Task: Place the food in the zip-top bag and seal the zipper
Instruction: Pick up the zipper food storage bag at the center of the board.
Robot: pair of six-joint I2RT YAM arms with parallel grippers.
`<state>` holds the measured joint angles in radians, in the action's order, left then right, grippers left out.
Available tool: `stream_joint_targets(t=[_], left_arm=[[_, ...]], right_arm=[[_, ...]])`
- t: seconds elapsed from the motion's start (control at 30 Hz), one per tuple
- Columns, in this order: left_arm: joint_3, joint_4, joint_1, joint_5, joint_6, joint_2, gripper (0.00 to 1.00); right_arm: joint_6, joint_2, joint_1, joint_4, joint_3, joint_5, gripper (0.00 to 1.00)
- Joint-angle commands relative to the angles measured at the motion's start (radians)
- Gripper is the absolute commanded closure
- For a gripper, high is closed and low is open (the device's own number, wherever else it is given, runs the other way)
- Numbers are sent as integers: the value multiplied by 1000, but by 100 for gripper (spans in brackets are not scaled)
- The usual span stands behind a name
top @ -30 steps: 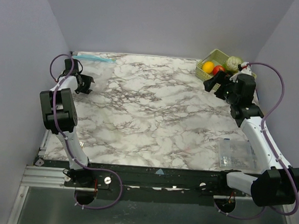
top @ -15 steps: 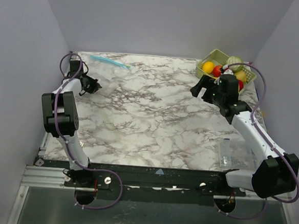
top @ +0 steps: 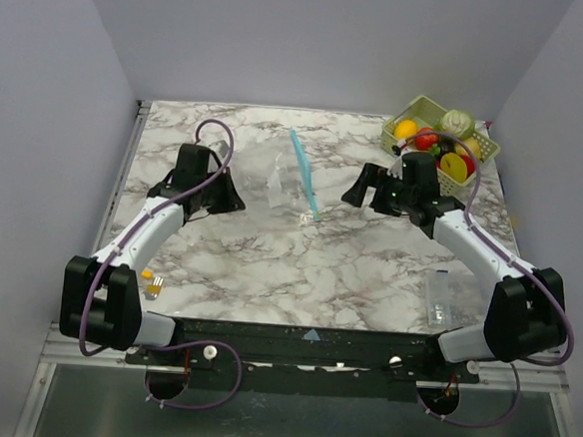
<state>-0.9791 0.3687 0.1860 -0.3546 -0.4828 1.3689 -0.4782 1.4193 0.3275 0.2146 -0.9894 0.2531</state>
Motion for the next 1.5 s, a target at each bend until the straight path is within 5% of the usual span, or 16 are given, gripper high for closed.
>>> stream_joint_targets(t=[0.0, 0.17, 0.33, 0.67, 0.93, 1.07, 1.47], left_arm=[[83, 48, 16, -99, 180, -65, 100], [85, 99, 42, -105, 240, -77, 100], [72, 118, 72, -106, 266, -62, 100], [25, 159, 108, -143, 302, 27, 100], [18, 171, 112, -117, 297, 18, 100], [12, 169, 117, -134, 292, 20, 100], [19, 168, 137, -131, 292, 13, 100]], right_arm=[[21, 76, 0, -74, -5, 135, 2], [16, 172, 0, -204, 14, 265, 6], [-29, 294, 1, -334, -12, 364, 22], [-68, 444, 0, -480, -45, 405, 25], [-162, 527, 2, -610, -44, 460, 52], [-229, 532, 2, -719, 4, 475, 52], [-120, 544, 0, -587, -34, 339, 38]])
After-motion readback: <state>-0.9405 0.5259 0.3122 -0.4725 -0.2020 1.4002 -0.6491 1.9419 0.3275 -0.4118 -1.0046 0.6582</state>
